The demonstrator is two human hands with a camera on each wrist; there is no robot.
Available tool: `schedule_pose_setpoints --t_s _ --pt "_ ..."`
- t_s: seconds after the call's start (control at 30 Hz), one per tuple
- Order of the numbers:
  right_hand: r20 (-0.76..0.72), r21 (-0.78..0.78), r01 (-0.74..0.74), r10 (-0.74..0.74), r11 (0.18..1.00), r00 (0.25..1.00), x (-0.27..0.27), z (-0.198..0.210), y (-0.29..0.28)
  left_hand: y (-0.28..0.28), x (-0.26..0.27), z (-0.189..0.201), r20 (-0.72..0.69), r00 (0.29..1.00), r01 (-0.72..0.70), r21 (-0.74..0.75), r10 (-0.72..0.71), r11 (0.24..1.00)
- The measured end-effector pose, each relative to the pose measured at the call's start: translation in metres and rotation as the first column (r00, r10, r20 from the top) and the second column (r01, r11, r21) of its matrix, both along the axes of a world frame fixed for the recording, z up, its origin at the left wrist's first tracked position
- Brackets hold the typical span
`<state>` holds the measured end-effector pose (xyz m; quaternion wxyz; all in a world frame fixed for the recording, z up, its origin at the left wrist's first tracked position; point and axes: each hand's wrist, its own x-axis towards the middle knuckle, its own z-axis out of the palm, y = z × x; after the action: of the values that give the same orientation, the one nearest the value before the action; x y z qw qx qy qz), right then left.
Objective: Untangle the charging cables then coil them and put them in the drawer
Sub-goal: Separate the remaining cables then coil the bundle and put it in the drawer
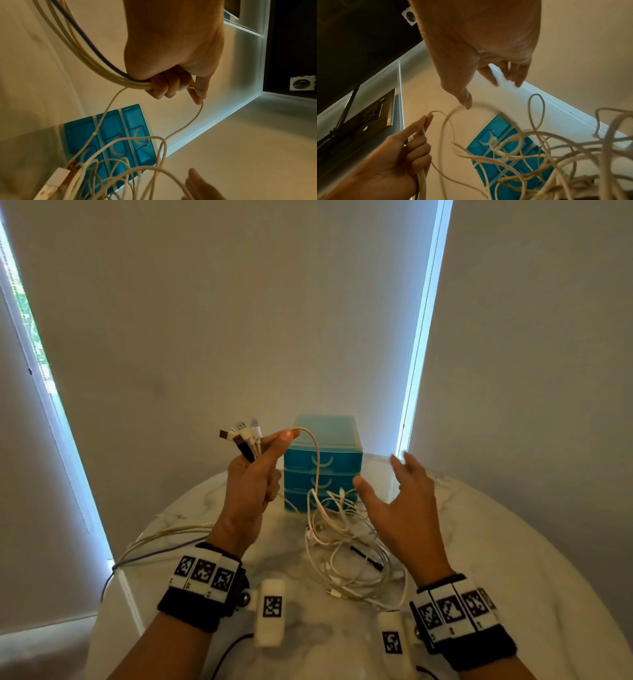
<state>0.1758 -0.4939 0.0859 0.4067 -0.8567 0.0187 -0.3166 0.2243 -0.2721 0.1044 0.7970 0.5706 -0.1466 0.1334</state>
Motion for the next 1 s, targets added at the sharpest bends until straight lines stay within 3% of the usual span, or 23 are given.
schedule_pose_setpoints --t_s 0.07,0.1,0.2,0.3,0.43,0.6,0.67,0.73,0.77,0.83,0.93,1.0 --pt "0.13 0.132 -0.214 0.198 0.968 0.972 -0.005 0.0 0.011 0.0 -0.005 0.003 0.004 0.998 0.057 0.064 -0.057 0.996" --pt "0.111 0.159 -0.318 0.303 0.935 0.947 -0.007 0.001 0.018 -0.001 -0.007 0.005 0.003 0.996 0.086 0.093 -0.087 0.992" --pt "-0.074 0.082 -0.457 0.463 0.885 0.883 0.0 -0.01 0.032 -0.005 -0.013 0.01 0.031 0.988 0.144 0.159 -0.15 0.977" --pt "-0.231 0.154 -0.502 0.525 0.851 0.819 0.01 -0.019 0.038 -0.009 -0.018 0.012 0.066 0.977 0.186 0.21 -0.203 0.96" --pt "-0.264 0.092 -0.426 0.434 0.9 0.861 0.019 -0.028 0.046 -0.018 -0.031 0.016 0.069 0.949 0.277 0.289 -0.308 0.916" --pt "-0.107 -0.098 -0.274 0.264 0.957 0.959 0.034 -0.037 0.058 -0.035 -0.05 0.021 0.072 0.901 0.351 0.46 -0.428 0.816" --pt "-0.028 -0.059 -0.249 0.248 0.967 0.968 0.03 -0.035 0.055 -0.037 -0.051 0.02 0.094 0.901 0.321 0.51 -0.423 0.798" --pt "-0.056 0.145 -0.276 0.287 0.95 0.956 0.026 -0.029 0.05 -0.039 -0.049 0.019 0.109 0.919 0.291 0.46 -0.378 0.839" --pt "-0.074 0.325 -0.285 0.325 0.901 0.943 0.025 -0.025 0.045 -0.039 -0.046 0.019 0.116 0.931 0.279 0.388 -0.347 0.878" --pt "-0.027 0.663 -0.276 0.391 0.695 0.92 0.024 -0.017 0.028 -0.035 -0.034 0.016 0.07 0.965 0.231 0.228 -0.253 0.946" --pt "0.101 0.938 -0.247 0.493 0.242 0.864 0.024 -0.013 -0.008 -0.022 -0.008 0.005 -0.066 0.983 0.175 0.028 -0.173 0.984" --pt "0.213 0.975 -0.218 0.497 -0.048 0.841 0.023 -0.015 -0.019 -0.018 0.003 -0.005 -0.176 0.971 0.161 -0.014 -0.161 0.987"
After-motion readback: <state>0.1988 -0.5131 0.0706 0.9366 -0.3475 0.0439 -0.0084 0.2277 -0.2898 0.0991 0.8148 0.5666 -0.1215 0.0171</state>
